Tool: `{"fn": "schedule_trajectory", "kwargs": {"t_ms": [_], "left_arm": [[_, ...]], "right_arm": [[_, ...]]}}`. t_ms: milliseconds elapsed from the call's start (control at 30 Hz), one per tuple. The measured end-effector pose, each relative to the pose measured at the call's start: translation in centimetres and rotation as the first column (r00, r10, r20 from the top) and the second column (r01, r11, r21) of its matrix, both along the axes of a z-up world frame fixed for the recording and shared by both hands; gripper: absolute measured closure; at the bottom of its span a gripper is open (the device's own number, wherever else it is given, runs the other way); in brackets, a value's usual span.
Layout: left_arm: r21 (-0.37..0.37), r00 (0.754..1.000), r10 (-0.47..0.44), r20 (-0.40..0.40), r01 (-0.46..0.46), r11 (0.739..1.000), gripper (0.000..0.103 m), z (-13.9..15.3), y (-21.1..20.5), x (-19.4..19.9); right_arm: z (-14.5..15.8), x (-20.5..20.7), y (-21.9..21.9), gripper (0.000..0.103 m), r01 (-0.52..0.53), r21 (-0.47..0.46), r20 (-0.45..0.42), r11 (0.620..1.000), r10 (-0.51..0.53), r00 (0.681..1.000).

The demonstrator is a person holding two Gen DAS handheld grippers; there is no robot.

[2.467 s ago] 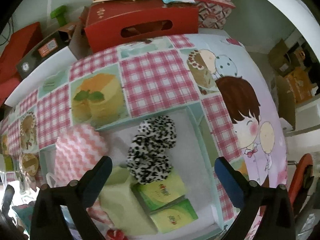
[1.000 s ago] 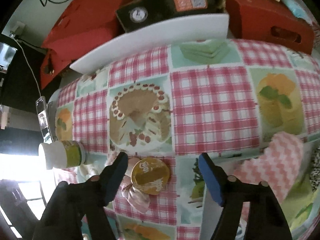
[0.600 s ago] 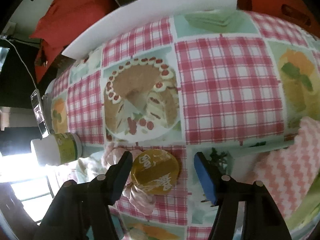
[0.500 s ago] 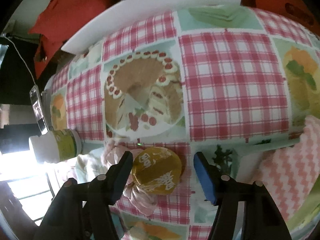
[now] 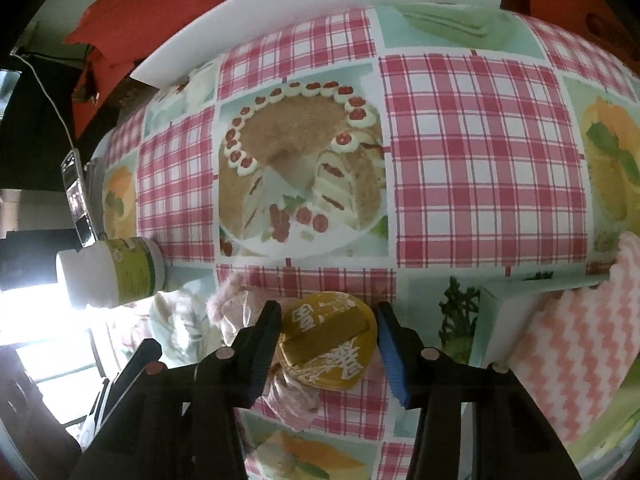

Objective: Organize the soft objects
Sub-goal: 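Close the left tool on the pink-white fabric while the right tool grasps the round tan lid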

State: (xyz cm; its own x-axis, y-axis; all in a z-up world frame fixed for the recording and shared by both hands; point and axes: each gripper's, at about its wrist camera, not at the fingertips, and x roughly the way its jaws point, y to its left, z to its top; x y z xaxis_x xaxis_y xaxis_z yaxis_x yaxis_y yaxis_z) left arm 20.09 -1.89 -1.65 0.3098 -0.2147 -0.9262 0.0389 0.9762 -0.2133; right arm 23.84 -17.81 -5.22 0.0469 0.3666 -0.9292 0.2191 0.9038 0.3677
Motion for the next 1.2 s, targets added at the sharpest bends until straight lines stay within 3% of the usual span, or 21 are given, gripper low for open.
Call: {"fn": "schedule_trajectory", "kwargs": {"t_ms": [200, 333, 533, 633, 733, 967, 1200], "left_arm": [[0.008, 1.000, -0.012, -0.006, 0.013, 1.000, 0.003, -0.3, -0.2, 0.1], [0.018, 0.999, -0.030, -0.015, 0.031, 0.999, 0.013, -0.6, -0.6, 0.1], [0.023, 0.997, -0.069, -0.037, 0.069, 0.997, 0.018, -1.4, -1.7, 0.4], [0.026, 0.994, -0.092, -0.058, 0.094, 0.995, 0.036, -2.0, -2.5, 0.5], [0.024, 0.991, -0.109, -0.077, 0.111, 0.994, 0.042, -2.6, -3.0, 0.6], [-0.001, 0.989, -0.127, -0.078, 0.127, 0.992, 0.072, -2.8, -3.4, 0.8], [-0.040, 0.992, -0.096, -0.082, 0.093, 0.995, 0.082, -2.8, -3.3, 0.9]], "right_arm": [[0.3, -0.2, -1.2, 0.053, 0.014, -0.020, 0.008, 1.000, -0.014, 1.000], [0.7, -0.4, -2.5, 0.053, 0.045, -0.021, 0.014, 0.999, -0.045, 0.999], [1.3, -0.5, -3.8, 0.053, 0.063, -0.027, 0.021, 0.998, -0.062, 0.998], [1.6, -0.5, -4.0, 0.053, 0.057, -0.039, 0.025, 0.998, -0.056, 0.998], [1.7, -0.4, -4.3, 0.053, 0.057, -0.039, 0.025, 0.998, -0.056, 0.998], [1.3, -0.6, -3.5, 0.053, 0.057, -0.041, 0.024, 0.998, -0.056, 0.998], [1.6, -0.7, -3.4, 0.053, 0.061, -0.045, 0.022, 0.997, -0.060, 0.998]]}}
